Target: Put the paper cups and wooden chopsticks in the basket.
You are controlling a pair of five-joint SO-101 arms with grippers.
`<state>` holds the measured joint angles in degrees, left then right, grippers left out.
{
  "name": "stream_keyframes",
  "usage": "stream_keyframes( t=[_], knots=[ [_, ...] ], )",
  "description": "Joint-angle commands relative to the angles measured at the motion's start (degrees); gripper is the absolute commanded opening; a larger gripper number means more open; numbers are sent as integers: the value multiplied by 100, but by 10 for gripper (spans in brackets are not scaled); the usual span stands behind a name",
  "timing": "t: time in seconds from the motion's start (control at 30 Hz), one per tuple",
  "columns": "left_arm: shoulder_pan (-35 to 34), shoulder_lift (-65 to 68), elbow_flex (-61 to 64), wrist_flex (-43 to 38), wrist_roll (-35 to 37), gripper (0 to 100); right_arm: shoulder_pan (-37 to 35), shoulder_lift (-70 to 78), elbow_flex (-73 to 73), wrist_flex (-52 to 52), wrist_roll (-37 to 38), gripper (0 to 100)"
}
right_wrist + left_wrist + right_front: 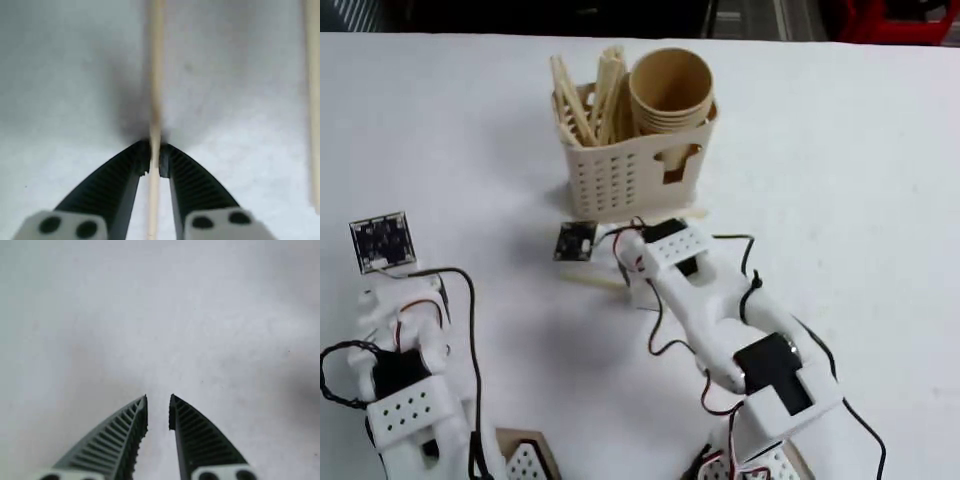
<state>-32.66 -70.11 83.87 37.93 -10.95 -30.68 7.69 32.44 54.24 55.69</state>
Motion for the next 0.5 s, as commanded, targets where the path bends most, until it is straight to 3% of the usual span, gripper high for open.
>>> stream_keyframes(
  t=[0.0, 0.23, 0.47],
  knots=[
    [4, -101, -281, -141, 44, 94, -171, -374, 9, 57, 18, 18],
    [4, -101, -281, -149, 35, 94, -259, -1912, 9, 919, -44, 17],
    [4, -101, -281, -149, 35, 94, -523, -3943, -26, 1191, -914, 17]
  ],
)
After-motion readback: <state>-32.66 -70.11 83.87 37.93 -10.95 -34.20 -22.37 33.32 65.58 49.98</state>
